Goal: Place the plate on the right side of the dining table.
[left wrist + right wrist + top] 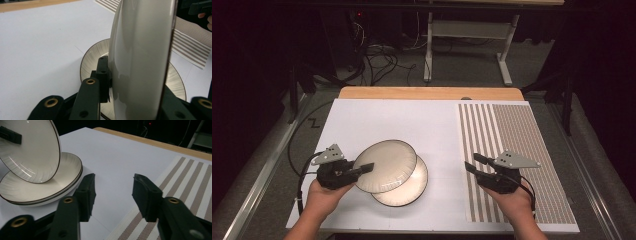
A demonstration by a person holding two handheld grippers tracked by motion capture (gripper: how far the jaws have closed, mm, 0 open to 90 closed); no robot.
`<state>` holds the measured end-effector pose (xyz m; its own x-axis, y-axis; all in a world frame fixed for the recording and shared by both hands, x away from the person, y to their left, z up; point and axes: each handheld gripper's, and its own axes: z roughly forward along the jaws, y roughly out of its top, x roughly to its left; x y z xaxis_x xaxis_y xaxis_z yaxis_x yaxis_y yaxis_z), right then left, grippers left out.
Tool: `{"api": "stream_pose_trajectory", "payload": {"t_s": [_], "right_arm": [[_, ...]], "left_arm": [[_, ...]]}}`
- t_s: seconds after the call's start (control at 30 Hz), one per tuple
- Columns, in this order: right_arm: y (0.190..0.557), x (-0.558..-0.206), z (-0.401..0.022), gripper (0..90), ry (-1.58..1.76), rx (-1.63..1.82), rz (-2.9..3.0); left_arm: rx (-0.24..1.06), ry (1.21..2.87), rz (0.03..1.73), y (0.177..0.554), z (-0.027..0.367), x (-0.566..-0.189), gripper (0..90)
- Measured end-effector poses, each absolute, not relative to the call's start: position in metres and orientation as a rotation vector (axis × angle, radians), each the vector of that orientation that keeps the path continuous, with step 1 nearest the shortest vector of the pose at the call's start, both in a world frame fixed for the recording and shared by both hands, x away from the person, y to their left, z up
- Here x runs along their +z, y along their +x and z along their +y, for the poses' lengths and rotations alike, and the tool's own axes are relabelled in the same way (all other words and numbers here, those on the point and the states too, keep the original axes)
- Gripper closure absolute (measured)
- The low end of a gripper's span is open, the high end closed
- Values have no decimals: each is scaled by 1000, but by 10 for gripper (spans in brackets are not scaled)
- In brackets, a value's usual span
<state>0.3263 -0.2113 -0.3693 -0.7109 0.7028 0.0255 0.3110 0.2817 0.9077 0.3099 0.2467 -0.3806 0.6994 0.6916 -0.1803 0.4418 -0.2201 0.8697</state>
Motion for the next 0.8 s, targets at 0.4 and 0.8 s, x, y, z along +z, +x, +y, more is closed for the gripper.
{"api": "stream_pose_trajectory", "payload": {"t_s": [0.4, 0.8], "right_arm": [[329, -377, -193, 118, 892, 1465, 2173], [335, -379, -166, 9, 848, 1459, 2178]], "left_arm": [[330, 1838, 856, 306, 246, -385, 744], [365, 1848, 834, 303, 245, -384, 741]]}}
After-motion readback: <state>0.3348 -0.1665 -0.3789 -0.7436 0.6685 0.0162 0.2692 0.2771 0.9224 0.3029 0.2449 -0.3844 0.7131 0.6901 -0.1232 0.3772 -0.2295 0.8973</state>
